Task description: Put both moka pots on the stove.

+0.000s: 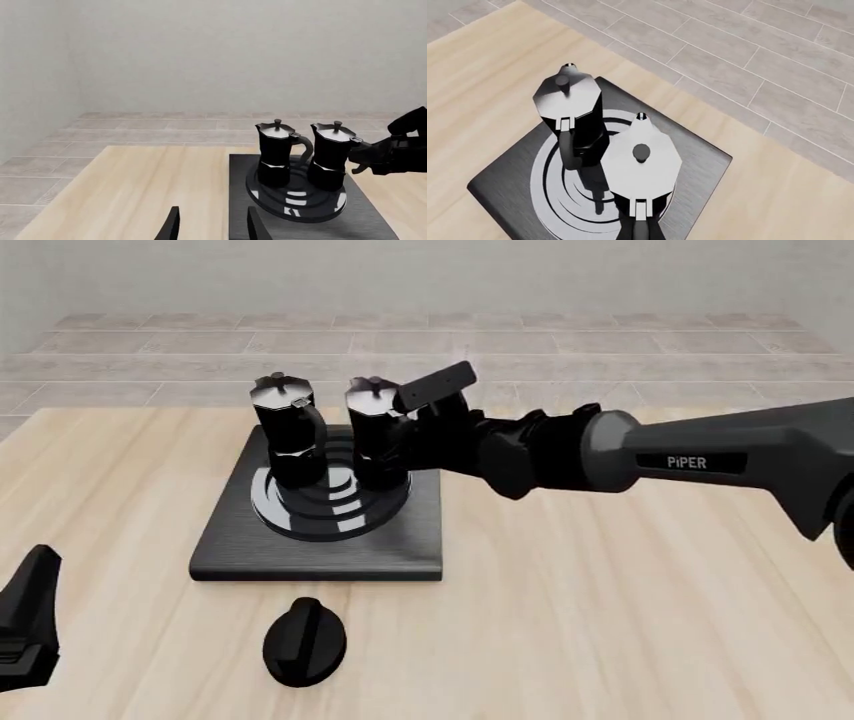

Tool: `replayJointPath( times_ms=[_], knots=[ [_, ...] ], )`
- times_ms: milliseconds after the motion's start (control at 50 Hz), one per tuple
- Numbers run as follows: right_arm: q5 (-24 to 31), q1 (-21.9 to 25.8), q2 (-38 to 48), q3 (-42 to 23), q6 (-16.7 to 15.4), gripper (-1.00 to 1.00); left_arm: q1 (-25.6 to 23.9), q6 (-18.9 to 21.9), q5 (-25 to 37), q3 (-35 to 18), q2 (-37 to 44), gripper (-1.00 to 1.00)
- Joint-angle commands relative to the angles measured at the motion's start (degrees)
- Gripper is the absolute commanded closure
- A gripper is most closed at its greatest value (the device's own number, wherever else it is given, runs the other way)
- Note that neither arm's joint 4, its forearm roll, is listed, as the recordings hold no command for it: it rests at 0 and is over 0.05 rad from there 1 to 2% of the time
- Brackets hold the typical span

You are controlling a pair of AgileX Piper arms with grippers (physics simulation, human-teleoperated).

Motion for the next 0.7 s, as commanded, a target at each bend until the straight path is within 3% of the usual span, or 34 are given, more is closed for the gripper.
replayJointPath(
  times_ms=[20, 80, 100, 440, 700],
  knots=[
    [-0.4, 0.2, -0.8, -0.7, 0.5, 1.0, 0.0, 0.0, -0.3, 0.2, 0.0, -1.0],
    [-0.3, 0.3, -0.7, -0.7, 0.4, 1.0, 0.0, 0.0, -0.3, 0.2, 0.0, -1.0],
    [-0.3, 0.5, -0.7, -0.7, 0.2, -1.0, 0.0, 0.0, -0.3, 0.2, 0.0, -1.0],
    [0.2, 0.2, -1.2, -0.7, -0.1, -1.0, 0.0, 0.0, -0.3, 0.2, 0.0, -1.0],
    [2.8, -0.6, -5.9, 0.3, -2.3, -1.0, 0.0, 0.0, -0.3, 0.3, 0.0, -1.0]
  ],
)
